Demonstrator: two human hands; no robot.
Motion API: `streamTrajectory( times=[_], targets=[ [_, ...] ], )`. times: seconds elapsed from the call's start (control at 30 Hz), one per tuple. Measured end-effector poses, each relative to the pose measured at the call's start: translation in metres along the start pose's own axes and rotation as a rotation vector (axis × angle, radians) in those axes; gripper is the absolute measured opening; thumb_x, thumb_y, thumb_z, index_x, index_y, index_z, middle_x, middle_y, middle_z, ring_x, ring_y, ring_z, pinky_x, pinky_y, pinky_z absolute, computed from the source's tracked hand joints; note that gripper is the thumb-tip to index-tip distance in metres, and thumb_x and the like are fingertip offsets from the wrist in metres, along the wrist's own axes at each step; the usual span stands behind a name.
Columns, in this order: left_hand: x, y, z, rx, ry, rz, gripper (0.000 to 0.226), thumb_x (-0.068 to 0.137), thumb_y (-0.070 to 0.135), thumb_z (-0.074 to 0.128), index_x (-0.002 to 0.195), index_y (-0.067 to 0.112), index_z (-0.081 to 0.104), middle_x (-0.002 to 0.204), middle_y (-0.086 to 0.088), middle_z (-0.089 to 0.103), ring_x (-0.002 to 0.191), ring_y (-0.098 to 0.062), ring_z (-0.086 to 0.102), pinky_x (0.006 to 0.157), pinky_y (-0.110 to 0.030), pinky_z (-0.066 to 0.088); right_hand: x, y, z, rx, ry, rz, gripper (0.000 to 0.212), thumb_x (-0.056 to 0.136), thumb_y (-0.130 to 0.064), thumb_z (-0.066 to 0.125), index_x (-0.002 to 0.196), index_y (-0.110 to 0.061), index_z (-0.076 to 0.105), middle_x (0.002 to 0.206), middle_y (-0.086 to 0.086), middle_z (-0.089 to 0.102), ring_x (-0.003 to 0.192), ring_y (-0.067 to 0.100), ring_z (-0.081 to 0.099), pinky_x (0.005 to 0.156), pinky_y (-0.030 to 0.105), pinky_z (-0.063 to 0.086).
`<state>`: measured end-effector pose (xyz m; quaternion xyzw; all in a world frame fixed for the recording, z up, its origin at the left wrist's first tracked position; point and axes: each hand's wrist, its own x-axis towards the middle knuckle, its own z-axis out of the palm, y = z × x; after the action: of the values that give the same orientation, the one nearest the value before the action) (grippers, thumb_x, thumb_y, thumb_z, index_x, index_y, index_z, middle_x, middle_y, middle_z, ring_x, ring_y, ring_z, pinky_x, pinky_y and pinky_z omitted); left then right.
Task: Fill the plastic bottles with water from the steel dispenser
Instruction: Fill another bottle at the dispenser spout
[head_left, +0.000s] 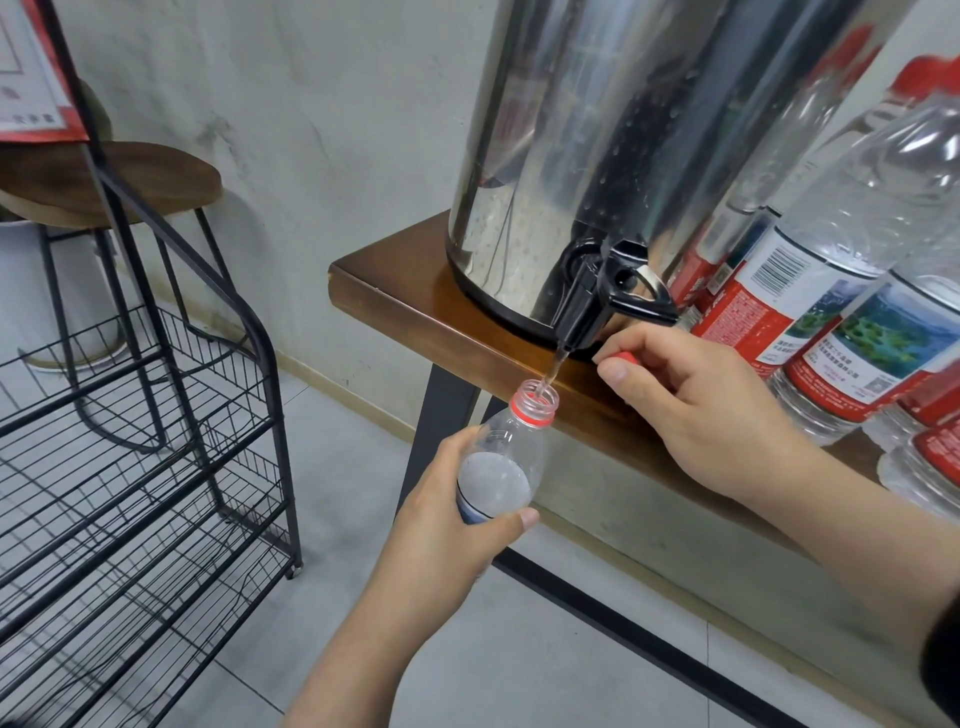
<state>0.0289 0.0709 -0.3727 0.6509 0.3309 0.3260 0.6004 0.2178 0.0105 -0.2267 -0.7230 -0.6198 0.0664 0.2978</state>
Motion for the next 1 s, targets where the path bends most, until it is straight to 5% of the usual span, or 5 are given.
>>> streamTrajectory(
  times=[0.8,1.0],
  targets=[
    [-0.0003,-0.0031,-0.0014,0.009,0.011,0.006,0.07,0.08,0.031,0.086,0.13,0.055,0.045,0.12,0.029,0.059,0.109,0.013,0.055,0.077,-0.002,0.046,-0.0003,0.0,0.0,0.013,0.001,-0.007,0.036,0.081,-0.071,0.046,0.096,-0.043,0.063,0.084,-0.001,0.067,0.076,0.019,0.061,0.071,0.033,0.047],
    [-0.0004,-0.0026,-0.0012,0.012,0.008,0.002,0.07,0.08,0.031,0.086,0.131,0.054,0.045,0.121,0.029,0.059,0.113,0.005,0.057,0.078,-0.002,0.047,-0.0005,-0.0002,-0.0001,0.005,0.0,-0.003,0.038,0.081,-0.07,0.045,0.094,-0.04,0.065,0.083,-0.001,0.067,0.076,0.019,0.061,0.071,0.032,0.046]
  ],
)
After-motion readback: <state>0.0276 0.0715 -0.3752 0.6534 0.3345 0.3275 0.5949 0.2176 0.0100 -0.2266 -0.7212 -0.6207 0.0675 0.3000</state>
